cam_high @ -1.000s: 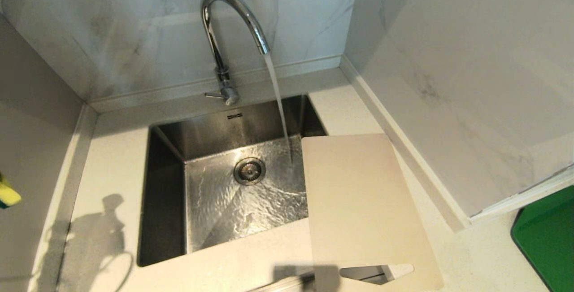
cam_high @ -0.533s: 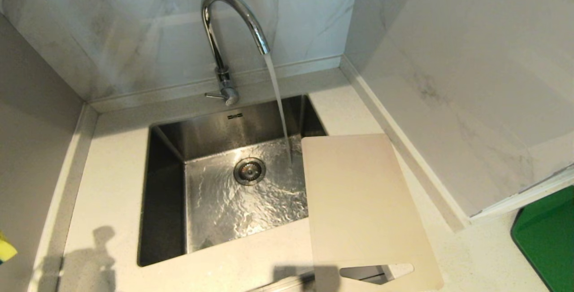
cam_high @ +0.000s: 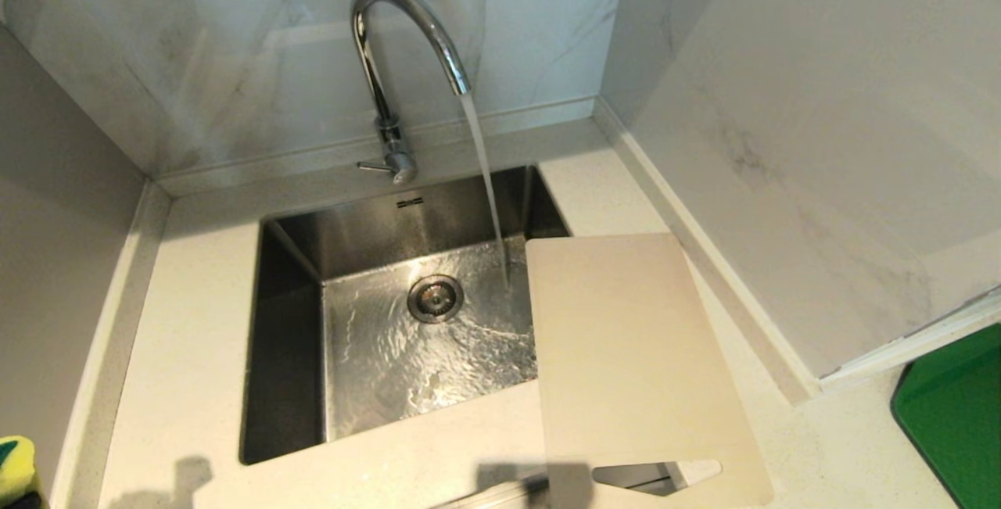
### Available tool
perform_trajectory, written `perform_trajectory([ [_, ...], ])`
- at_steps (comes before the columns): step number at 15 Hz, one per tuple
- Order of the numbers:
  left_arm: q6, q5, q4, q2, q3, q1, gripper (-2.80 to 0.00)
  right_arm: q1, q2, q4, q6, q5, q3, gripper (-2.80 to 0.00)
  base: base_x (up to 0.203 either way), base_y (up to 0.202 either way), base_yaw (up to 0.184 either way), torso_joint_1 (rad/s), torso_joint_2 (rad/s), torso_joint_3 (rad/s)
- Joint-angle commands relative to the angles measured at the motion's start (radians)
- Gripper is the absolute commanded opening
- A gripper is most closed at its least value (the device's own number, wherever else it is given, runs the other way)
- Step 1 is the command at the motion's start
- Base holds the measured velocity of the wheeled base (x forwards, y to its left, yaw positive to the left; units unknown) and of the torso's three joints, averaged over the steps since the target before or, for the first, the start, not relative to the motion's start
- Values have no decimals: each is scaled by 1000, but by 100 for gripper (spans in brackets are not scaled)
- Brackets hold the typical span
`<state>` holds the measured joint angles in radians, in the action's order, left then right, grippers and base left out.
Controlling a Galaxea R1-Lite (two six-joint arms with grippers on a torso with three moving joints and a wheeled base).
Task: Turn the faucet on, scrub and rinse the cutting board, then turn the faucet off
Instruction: Pick up the cutting board
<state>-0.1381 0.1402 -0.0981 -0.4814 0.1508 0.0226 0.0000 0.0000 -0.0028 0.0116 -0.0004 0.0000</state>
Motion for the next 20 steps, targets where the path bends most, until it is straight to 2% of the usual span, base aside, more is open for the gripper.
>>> perform_trajectory([
  [1,4,-2,30,130,-23,-11,-280,0,0,0,1,0,0,-280,0,0,0,0,0,0],
  [5,106,-33,82,314,-65,-12,-280,0,0,0,1,0,0,-280,0,0,0,0,0,0],
  [7,185,-72,84,401,-99,-14,-280,0,0,0,0,0,0,-280,0,0,0,0,0,0],
  [9,239,-100,87,481,-139,-16,-280,0,0,0,0,-1,0,-280,0,0,0,0,0,0],
  [10,246,-120,85,483,-152,-19,-280,0,0,-1,0,-1,0,-280,0,0,0,0,0,0],
  [16,143,-135,105,483,-152,-20,-280,0,0,-2,1,-1,0,-280,0,0,0,0,0,0],
  [20,123,-140,103,483,-154,-20,-280,0,1,-2,2,-1,0,-280,0,0,0,0,0,0],
])
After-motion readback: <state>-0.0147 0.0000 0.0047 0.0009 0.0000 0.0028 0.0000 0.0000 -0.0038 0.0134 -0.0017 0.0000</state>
